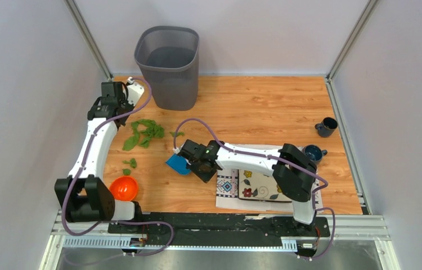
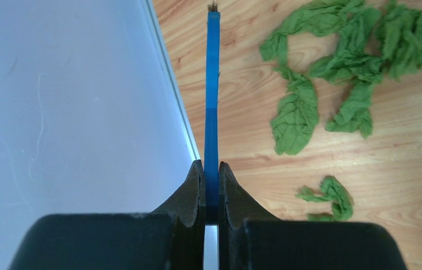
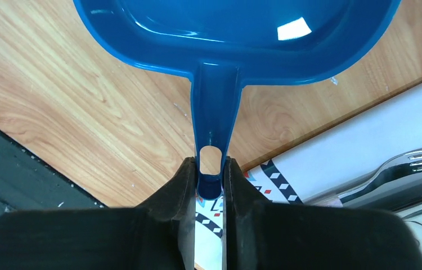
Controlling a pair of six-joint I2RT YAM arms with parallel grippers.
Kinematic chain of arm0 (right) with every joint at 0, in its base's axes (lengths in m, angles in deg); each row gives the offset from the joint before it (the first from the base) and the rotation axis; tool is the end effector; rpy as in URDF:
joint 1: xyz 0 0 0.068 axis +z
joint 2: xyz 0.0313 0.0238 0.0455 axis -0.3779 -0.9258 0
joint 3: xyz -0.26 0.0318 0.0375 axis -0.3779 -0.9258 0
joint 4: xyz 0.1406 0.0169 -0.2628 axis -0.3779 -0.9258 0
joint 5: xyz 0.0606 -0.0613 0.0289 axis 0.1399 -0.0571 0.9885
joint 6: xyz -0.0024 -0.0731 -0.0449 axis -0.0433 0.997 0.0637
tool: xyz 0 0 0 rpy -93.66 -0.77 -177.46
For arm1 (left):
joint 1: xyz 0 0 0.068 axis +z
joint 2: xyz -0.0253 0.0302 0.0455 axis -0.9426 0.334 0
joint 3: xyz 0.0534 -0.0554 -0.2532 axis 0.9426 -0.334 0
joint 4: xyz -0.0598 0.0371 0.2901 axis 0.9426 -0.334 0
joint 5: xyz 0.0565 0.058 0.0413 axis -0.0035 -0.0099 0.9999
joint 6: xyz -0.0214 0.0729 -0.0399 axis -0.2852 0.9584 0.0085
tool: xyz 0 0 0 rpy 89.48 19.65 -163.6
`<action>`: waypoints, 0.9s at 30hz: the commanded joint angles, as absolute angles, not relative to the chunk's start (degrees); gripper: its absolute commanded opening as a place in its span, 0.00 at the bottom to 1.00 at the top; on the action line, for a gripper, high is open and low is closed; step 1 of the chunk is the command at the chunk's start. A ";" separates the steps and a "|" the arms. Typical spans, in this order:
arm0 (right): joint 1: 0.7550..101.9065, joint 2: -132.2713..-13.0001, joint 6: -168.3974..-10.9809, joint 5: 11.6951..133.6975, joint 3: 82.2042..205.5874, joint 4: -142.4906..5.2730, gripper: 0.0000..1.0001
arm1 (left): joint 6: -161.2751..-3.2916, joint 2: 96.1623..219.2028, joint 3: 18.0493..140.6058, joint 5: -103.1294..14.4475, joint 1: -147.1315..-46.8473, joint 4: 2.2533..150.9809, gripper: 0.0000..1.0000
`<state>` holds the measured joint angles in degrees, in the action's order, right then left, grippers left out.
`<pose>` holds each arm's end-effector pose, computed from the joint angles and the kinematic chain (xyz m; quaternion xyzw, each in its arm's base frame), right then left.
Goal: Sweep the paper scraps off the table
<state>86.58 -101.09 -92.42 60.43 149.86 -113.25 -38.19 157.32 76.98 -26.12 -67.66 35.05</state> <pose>0.1906 0.3831 0.1312 -0.4499 0.8801 0.0561 0.1409 0.3471 0.0302 0.2898 0.2032 0.8972 0.1929 0.3413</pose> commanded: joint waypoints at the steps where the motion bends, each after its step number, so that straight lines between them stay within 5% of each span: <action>1: 86.63 -98.08 -90.78 64.00 152.38 -115.83 0.00 | -33.18 164.01 79.23 -21.67 -67.15 39.00 0.00; 27: 88.82 -105.11 -85.08 57.32 155.45 -118.37 0.00 | -45.13 163.05 77.73 -54.27 -73.65 12.91 0.00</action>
<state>88.53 -102.82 -87.93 59.03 152.73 -115.80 -42.87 165.13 75.69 -46.49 -72.73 18.42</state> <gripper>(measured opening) 0.168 0.066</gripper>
